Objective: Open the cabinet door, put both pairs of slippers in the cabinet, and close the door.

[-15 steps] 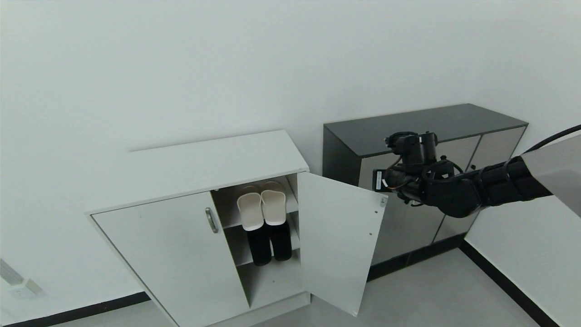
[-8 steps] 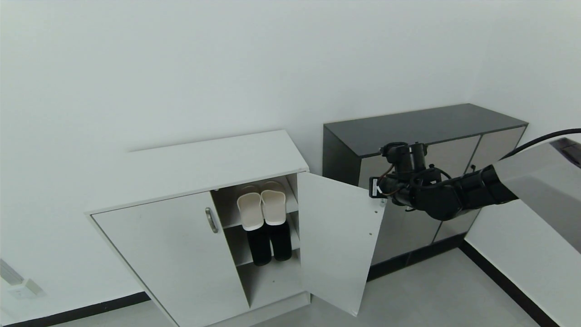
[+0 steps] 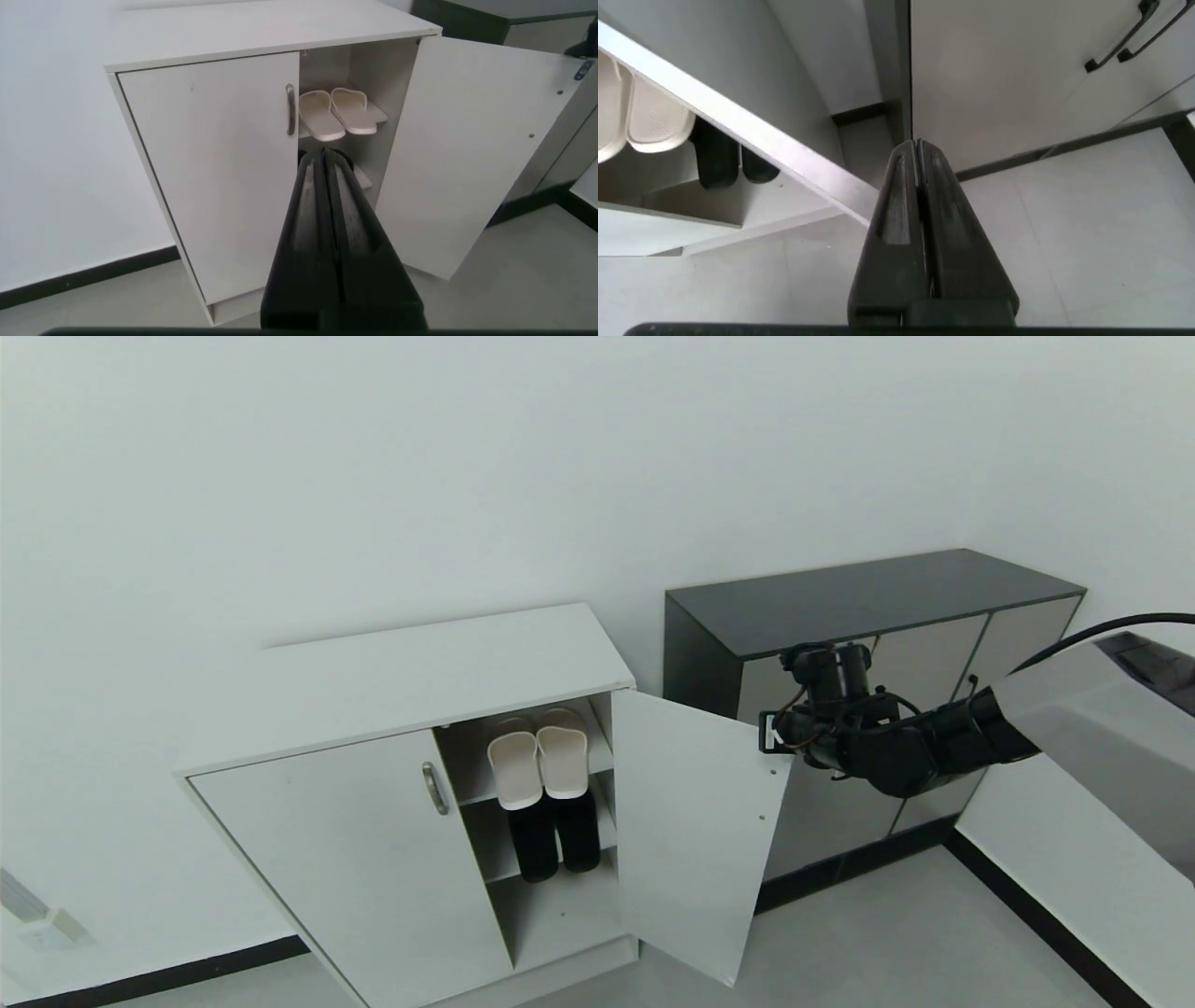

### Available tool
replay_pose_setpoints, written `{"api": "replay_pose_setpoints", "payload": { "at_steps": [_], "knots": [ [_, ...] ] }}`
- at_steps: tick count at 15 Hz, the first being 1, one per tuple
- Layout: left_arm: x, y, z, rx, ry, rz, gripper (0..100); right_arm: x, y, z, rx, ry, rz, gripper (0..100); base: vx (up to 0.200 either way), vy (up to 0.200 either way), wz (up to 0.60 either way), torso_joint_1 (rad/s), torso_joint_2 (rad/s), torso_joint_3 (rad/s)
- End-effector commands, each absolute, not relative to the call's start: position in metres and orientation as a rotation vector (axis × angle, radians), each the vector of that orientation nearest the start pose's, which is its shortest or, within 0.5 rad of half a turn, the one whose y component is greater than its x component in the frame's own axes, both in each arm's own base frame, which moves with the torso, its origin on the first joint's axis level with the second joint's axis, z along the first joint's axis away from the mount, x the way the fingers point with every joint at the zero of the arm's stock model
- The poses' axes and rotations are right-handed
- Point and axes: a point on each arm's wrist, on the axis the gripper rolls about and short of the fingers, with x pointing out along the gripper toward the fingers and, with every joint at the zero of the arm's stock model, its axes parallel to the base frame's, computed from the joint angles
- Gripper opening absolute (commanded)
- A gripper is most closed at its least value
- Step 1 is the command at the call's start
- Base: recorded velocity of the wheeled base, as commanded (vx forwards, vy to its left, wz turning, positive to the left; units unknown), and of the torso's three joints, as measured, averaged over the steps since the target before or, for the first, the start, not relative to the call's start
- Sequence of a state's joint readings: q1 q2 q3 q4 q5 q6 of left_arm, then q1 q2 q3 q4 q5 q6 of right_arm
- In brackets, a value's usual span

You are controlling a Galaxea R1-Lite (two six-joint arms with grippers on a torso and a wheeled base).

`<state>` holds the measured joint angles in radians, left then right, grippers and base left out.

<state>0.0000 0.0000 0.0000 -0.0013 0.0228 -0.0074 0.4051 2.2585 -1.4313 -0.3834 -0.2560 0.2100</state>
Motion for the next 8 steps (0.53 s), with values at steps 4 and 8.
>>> {"api": "replay_pose_setpoints", "payload": {
  "at_steps": [4,8],
  "knots": [
    [-0.023,0.001,0.076,-0.008,-0.002,0.023,0,0.399,0.192,0.121,0.053,0.434,0.154,0,0.0,0.0,0.0,0.0,0.0,0.0],
    [-0.023,0.001,0.076,-0.008,-0.002,0.023,0,0.346,0.232,0.126,0.028,0.414,0.295,0,0.0,0.0,0.0,0.0,0.0,0.0]
  ]
}}
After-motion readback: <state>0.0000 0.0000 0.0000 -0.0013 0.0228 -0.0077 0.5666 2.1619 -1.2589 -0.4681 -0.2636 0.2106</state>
